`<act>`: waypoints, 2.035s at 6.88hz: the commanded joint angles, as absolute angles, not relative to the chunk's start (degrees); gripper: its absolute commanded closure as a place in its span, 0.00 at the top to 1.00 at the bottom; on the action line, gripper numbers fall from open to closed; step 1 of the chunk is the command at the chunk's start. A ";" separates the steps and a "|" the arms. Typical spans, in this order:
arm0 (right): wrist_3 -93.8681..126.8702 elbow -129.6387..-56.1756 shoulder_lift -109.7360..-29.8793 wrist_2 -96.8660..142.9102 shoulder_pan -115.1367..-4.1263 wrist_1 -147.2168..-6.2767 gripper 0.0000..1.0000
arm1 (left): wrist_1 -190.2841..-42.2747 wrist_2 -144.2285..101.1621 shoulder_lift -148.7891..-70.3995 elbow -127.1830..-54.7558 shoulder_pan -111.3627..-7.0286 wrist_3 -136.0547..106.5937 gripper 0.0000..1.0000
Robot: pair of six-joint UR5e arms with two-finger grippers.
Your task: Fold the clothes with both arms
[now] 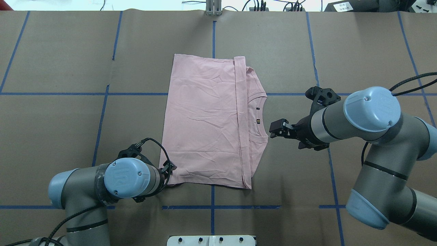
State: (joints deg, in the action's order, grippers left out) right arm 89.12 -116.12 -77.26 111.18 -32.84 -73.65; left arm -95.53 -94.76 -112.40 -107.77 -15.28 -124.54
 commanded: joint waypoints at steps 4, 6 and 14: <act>89.12 -116.46 -77.26 111.27 -33.22 -73.65 1.00 | -95.54 -94.75 -112.41 -107.84 -14.50 -124.63 0.34; 89.12 -116.46 -77.26 111.36 -33.40 -73.65 1.00 | -95.54 -94.66 -112.67 -108.10 -14.59 -124.54 0.00; 103.59 -112.86 -72.44 106.03 -23.85 -76.70 1.00 | -89.65 -94.83 -112.76 -113.73 -14.59 -121.82 0.00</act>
State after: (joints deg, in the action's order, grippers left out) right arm 99.12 -114.41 -74.60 109.10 -27.03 -74.45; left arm -89.70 -94.90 -112.71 -113.84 -14.59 -122.06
